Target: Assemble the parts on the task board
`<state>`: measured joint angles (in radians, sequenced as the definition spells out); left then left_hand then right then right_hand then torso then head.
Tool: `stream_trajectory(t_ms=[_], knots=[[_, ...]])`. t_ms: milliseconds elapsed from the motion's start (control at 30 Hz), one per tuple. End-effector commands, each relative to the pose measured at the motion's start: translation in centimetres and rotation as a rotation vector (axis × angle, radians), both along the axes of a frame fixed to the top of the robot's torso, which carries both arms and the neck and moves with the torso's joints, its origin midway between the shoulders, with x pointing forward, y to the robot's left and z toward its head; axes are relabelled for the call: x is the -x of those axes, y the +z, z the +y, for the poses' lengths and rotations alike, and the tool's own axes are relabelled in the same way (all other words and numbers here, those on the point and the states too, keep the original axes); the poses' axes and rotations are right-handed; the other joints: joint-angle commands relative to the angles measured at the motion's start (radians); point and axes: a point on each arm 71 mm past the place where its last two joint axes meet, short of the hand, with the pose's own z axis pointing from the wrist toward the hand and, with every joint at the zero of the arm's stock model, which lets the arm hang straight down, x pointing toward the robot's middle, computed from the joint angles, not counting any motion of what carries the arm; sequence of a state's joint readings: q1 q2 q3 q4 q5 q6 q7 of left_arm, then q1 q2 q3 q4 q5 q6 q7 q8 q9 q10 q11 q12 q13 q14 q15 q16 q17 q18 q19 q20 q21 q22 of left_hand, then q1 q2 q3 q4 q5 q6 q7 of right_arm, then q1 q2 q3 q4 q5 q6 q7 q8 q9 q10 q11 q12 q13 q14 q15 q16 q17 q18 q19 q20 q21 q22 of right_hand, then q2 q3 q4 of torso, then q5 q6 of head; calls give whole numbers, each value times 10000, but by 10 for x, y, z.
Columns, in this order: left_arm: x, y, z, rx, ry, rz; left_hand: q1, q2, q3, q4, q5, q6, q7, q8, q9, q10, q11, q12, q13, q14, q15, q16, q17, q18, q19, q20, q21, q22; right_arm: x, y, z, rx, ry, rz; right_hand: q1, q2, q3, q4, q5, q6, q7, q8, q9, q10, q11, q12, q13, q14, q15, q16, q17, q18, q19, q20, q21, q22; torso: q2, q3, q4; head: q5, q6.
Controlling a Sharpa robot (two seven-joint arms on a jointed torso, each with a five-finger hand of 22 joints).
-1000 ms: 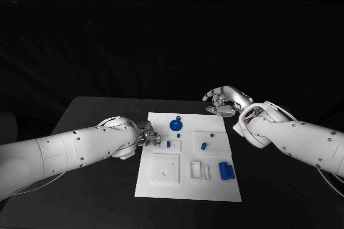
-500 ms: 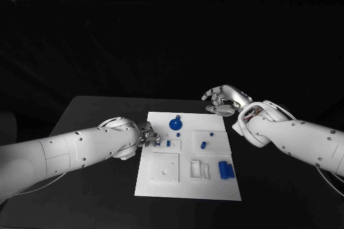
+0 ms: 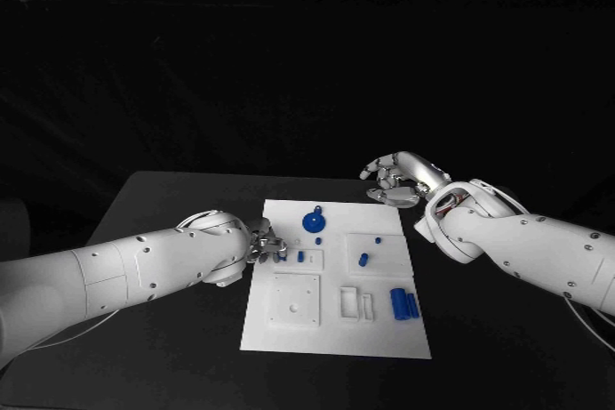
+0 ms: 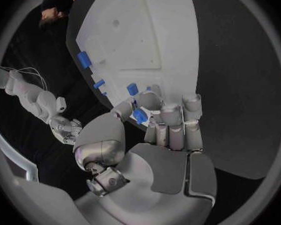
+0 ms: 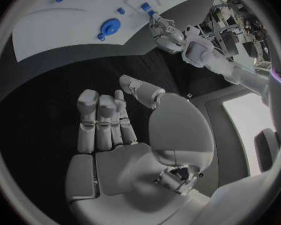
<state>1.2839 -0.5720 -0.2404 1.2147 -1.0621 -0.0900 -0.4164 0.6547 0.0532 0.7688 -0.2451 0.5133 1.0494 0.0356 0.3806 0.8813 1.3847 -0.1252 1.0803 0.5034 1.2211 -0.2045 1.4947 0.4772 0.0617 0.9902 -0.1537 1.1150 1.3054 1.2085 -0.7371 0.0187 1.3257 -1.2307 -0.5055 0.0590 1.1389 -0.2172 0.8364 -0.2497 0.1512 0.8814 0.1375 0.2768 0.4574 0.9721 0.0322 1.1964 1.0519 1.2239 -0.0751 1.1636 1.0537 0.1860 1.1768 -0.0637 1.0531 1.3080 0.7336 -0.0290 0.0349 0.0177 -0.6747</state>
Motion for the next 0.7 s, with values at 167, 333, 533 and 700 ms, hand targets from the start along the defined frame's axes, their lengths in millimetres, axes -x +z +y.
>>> stream_trajectory(t_ms=[167, 333, 533, 700], knots=[[0, -1, -3, -71, -169, 40, 55, 133, 696, -424, 26, 1994, -548, 14, 14, 67, -1, -27, 20, -7, -84, 37, 11, 121, 87, -1174, 58, 1, 0, 0, 2, 44, 112, 50, 68, 38, 48, -28, 46, -30, 153, -33, -14, 1, 81, 38, -2, 10, 60, 5, -15, 758, 18, -8, -45, 138, 2, -3, -4, -10, -3], [0, -2, -3, -99, -186, 85, 57, 131, 701, -422, 21, 1994, -549, 10, 14, 66, -2, -28, 23, -5, -84, 35, 13, 123, 90, -1175, 59, 1, 0, 0, 1, 50, 100, 57, 66, 39, 48, -31, 52, -27, 152, -31, -15, 1, 80, 39, -3, 10, 59, 6, -15, 758, 19, -8, -45, 138, -1, -1, -1, -16, -17], [0, -4, -3, -130, -196, 109, 60, 124, 706, -421, 19, 1994, -549, 7, 14, 64, -3, -30, 26, -5, -85, 33, 14, 125, 93, -1176, 58, 1, 0, 0, 1, 52, 112, 62, 62, 38, 46, -34, 57, -24, 151, -30, -17, 1, 79, 41, -4, 10, 59, 6, -16, 758, 19, -7, -45, 139, 0, 1, -2, -22, -24], [0, -4, -3, -192, -232, 169, 64, 122, 711, -420, 19, 1994, -550, 4, 14, 64, -4, -31, 29, -4, -85, 32, 15, 126, 95, -1176, 58, 2, 0, 0, 1, 58, 108, 69, 60, 41, 46, -35, 61, -21, 150, -28, -18, 2, 78, 42, -5, 11, 58, 7, -16, 758, 20, -7, -45, 140, -4, 0, -6, -25, -22]])
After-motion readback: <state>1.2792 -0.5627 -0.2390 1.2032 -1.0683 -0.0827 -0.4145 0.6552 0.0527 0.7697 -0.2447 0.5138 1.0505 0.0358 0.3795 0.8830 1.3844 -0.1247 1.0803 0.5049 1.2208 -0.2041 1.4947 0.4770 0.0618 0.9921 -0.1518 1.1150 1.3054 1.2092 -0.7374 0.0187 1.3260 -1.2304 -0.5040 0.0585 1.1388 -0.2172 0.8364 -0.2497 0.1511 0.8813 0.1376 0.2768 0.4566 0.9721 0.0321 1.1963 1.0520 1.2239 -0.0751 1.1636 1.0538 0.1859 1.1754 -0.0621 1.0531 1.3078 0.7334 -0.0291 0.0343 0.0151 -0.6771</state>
